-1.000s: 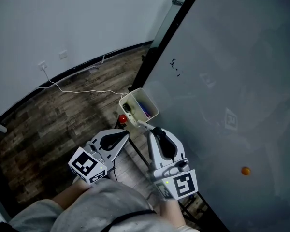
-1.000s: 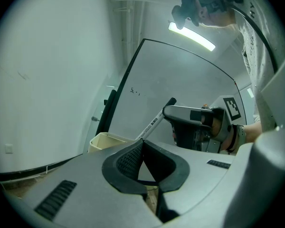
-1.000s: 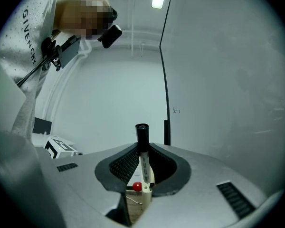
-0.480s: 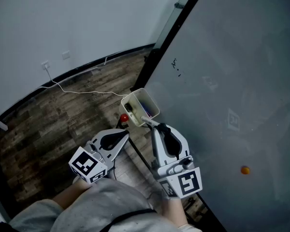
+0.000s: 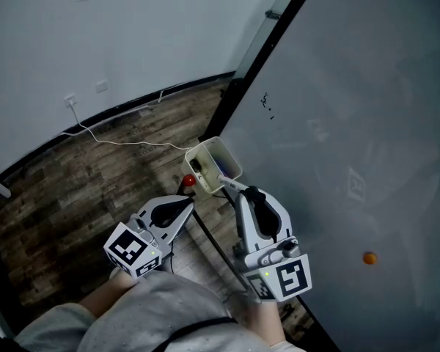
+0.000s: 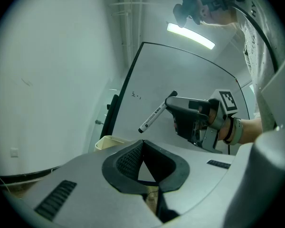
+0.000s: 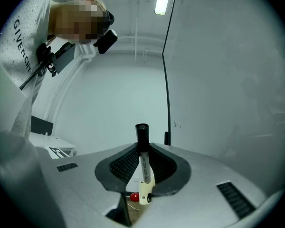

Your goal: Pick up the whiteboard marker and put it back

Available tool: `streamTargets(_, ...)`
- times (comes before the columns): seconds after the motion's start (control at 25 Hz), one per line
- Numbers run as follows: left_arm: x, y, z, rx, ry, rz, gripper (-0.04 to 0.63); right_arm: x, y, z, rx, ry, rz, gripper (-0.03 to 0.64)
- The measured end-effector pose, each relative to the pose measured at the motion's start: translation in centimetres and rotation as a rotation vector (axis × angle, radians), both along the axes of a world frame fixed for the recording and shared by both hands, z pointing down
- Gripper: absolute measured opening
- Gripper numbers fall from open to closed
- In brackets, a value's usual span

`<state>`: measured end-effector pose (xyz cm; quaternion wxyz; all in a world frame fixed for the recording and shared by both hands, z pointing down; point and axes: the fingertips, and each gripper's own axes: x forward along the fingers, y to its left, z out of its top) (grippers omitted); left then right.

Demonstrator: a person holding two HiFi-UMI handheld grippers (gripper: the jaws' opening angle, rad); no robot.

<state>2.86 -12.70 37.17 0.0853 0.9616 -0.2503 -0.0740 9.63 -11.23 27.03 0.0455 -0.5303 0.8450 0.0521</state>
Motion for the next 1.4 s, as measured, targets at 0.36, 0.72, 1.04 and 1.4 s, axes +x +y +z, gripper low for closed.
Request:
streamTargets(0.36,-0.25,-0.21,-0.14,0.004,0.007,-0.006,0.015,0.03,0.05,-0.27,0.015,-0.008,-0.002,0.075)
streamTargets(0.72,0.43,-0.12,0.23,-0.001,-0.003,0.011,0.015,0.35,-0.11,0.23,0.003,-0.018,-0.004,0.075)
streamTargets(1.04,0.52,-0.04,0.24,-0.007,-0.003,0.022,0.015,0.33,-0.13,0.17,-0.005,-0.022,0.0,0.075)
streamTargets(1.4,0.48,-0.59,0.18,-0.036,0.008,0.03,0.015,0.35,-0.59,0.68,-0.032,-0.023,0.016,0.075)
